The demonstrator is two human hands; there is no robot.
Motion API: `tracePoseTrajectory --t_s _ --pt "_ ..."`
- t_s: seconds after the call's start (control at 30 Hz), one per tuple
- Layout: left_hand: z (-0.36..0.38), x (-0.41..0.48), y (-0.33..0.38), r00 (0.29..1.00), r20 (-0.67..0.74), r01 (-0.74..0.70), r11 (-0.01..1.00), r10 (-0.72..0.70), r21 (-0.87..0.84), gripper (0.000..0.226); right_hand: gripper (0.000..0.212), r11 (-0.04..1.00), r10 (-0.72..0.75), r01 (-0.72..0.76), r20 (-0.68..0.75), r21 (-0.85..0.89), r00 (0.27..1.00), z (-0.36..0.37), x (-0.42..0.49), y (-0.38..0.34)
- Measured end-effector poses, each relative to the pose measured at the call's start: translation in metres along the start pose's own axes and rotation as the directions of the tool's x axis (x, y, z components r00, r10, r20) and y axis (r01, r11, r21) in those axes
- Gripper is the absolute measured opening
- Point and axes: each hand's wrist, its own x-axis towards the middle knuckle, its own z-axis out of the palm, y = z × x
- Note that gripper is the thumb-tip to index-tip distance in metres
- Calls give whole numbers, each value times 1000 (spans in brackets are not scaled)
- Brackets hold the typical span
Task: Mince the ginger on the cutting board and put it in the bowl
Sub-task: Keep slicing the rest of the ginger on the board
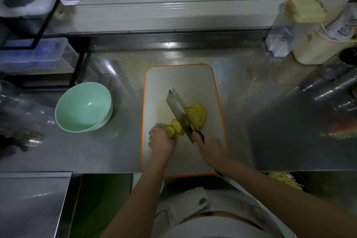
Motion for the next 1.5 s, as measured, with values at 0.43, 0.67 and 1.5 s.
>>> tracePoseTrajectory --t_s 0.43,0.67,1.5 --pt "-28 14 -18 882 226 -472 778 415 415 49 44 999 -8 5 64 50 998 0 -1 0" --pt "-19 9 -40 872 92 -487 840 480 240 75 45 1000 -21 20 136 8 990 9 -1 1" --pt "-12 1 -38 840 79 -541 814 537 211 80 34 973 -155 173 128 -151 980 -1 11 0"
